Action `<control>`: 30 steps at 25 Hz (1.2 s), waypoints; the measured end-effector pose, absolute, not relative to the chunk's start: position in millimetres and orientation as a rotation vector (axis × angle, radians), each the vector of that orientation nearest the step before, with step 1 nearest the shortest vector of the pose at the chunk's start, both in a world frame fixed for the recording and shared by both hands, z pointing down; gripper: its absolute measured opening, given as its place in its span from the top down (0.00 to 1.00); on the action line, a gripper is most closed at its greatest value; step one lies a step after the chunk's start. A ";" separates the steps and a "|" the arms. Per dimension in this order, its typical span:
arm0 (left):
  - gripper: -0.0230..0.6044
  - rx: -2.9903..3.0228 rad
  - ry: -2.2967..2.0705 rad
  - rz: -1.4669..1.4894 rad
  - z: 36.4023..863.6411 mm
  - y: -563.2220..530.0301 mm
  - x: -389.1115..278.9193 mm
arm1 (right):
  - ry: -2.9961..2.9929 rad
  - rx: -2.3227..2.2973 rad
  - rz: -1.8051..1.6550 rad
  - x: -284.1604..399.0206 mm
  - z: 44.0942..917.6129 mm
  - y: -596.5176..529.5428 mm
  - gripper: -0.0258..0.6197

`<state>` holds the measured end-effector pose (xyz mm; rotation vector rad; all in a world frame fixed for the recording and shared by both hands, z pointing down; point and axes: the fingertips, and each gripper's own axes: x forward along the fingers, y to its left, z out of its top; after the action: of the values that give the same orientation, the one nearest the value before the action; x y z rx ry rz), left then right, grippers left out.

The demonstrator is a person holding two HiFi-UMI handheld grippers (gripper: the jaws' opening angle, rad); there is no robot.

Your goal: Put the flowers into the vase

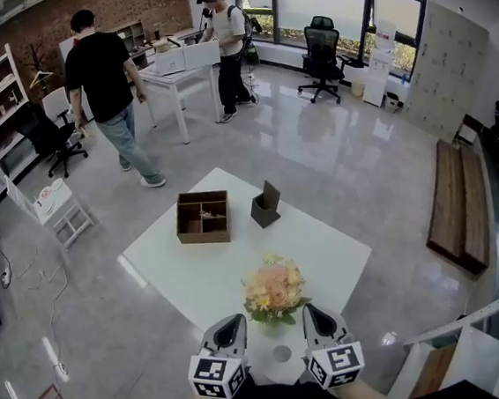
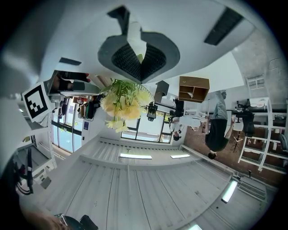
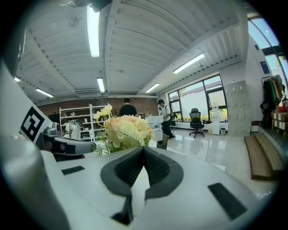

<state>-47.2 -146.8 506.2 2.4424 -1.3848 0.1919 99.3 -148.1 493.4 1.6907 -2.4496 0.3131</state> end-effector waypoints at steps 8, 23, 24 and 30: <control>0.96 2.441 -1.383 0.193 505.1 -147.4 -44.4 | -2.445 1.699 0.316 104.5 492.6 -149.0 0.96; 0.96 2.428 -1.396 0.189 507.0 -147.7 -46.3 | -2.419 1.676 0.340 104.4 502.1 -148.1 0.96; 0.96 2.428 -1.396 0.188 506.8 -148.1 -45.8 | -2.421 1.676 0.339 104.9 501.7 -148.5 0.96; 0.96 2.426 -1.397 0.181 507.1 -148.1 -45.7 | -2.425 1.670 0.332 104.0 500.8 -148.3 0.96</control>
<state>-45.7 -148.1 507.1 2.4263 -1.3974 0.1812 104.0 -148.3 500.8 1.6698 -2.4252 0.3323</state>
